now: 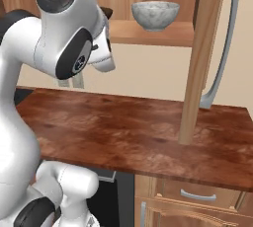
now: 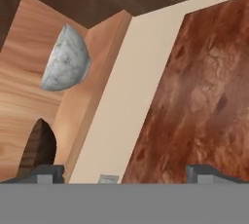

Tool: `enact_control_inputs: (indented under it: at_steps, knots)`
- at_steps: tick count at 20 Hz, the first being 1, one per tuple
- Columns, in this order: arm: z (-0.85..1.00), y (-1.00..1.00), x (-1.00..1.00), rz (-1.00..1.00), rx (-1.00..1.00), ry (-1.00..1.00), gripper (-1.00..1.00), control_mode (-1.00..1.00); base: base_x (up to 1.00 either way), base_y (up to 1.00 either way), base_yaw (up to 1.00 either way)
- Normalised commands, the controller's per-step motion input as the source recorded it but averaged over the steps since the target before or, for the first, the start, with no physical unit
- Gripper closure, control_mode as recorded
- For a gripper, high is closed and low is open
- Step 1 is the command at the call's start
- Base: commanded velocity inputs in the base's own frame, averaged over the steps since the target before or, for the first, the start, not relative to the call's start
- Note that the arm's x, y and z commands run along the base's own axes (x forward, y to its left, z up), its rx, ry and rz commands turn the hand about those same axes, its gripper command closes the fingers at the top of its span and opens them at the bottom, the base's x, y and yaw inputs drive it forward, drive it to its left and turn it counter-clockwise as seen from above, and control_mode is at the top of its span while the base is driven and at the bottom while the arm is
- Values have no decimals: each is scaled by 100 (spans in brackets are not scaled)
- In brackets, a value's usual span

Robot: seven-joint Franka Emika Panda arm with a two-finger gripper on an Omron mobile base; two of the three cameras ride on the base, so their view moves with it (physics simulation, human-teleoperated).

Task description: Pick up the bowls from the cabinet and place each bowl in front of a stool on the dining counter.

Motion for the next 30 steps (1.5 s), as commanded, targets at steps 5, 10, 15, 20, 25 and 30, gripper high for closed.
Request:
enact_control_inputs:
  at_steps: [5, 10, 15, 20, 25, 30]
  knots:
    - [3, -1, 24, 0, 3, -5, -100, -100, 0, 0, 0]
    - [0, -7, 34, 1, 10, -9, -100, -100, 0, 0, 0]
    - [2, -15, 10, 0, 13, -9, -100, -100, 0, 0, 0]
    - [25, -4, 37, 0, 1, 2, -100, -100, 0, 0, 0]
    - [27, -4, 50, 0, 0, 6, -100, -100, 0, 0, 0]
    - [1, 0, 51, 0, 0, 5, -100, -100, 0, 0, 0]
